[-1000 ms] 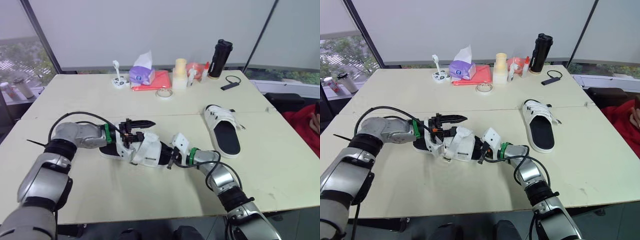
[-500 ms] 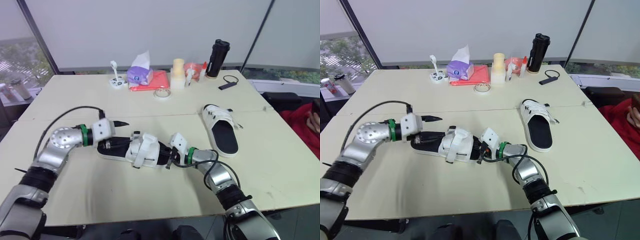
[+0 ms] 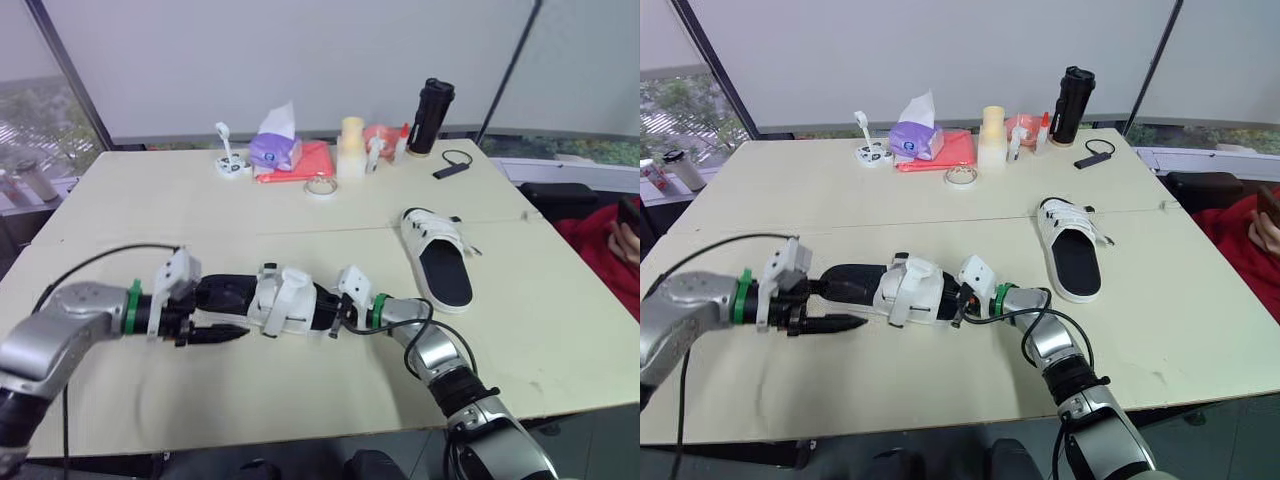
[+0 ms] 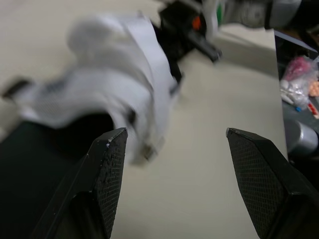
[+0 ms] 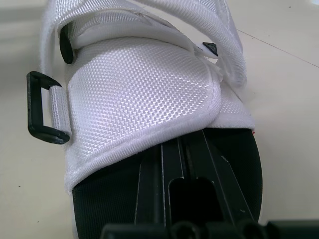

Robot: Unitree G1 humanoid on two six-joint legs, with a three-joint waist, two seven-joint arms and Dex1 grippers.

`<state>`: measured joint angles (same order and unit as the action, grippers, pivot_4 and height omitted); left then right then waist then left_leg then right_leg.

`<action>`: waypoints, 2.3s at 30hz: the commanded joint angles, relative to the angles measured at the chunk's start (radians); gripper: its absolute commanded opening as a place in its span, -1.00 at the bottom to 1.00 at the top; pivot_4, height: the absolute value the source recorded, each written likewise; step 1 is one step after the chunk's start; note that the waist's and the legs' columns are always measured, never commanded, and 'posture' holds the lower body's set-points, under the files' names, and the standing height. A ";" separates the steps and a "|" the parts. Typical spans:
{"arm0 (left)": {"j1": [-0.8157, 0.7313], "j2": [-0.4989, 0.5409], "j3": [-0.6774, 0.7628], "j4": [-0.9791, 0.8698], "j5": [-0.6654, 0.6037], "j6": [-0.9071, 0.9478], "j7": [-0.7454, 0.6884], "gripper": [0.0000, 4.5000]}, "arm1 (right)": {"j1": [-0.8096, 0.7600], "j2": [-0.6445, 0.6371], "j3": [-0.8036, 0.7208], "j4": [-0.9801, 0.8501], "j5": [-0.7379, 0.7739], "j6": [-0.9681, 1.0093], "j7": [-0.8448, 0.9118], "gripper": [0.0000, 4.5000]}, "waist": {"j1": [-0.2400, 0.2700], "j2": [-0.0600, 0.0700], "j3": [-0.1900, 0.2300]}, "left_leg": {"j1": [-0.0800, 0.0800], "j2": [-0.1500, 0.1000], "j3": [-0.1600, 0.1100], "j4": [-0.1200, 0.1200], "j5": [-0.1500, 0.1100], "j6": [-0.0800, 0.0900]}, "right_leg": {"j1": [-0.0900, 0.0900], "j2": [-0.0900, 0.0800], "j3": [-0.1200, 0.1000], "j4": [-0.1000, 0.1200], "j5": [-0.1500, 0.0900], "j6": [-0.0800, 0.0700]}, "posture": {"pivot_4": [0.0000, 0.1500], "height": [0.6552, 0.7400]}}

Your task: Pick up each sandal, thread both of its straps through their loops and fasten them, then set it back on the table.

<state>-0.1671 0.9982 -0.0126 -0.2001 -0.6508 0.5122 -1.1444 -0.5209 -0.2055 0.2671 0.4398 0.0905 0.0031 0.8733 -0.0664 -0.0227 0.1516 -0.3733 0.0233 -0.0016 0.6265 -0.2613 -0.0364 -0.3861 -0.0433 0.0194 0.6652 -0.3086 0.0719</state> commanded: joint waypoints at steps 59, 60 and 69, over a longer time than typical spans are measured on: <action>-0.336 -0.386 0.123 0.082 -0.187 0.429 0.116 -0.99 | 0.034 0.009 0.050 0.069 -0.060 0.048 -0.010 -1.00 | -0.001 0.000 0.000 | 0.000 0.000 -0.001 -0.005 0.000 0.000 | -0.002 -0.001 -0.003 -0.001 0.000 -0.005 | 1.00 1.00; -0.348 -0.393 0.124 0.095 -0.189 0.438 0.127 -0.99 | 0.033 0.010 0.050 0.071 -0.060 0.047 -0.010 -1.00 | -0.003 0.000 0.000 | 0.000 0.000 -0.001 -0.004 0.000 0.000 | -0.002 -0.001 -0.003 -0.001 0.000 -0.004 | 1.00 1.00; -0.453 -0.418 -0.026 0.316 -0.085 0.453 0.073 -0.99 | 0.029 0.017 0.051 0.075 -0.063 0.045 -0.014 -1.00 | -0.003 -0.001 0.000 | 0.000 0.000 -0.001 -0.004 0.000 0.000 | -0.002 0.001 -0.002 0.000 0.000 -0.004 | 1.00 1.00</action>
<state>-0.5968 0.5803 -0.0257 0.0894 -0.7611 0.9895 -1.0458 -0.5227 -0.1940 0.2681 0.4376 0.0811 0.0042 0.8638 -0.0691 -0.0235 0.1513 -0.3729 0.0237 -0.0026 0.6226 -0.2612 -0.0367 -0.3877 -0.0417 0.0170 0.6648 -0.3087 0.0676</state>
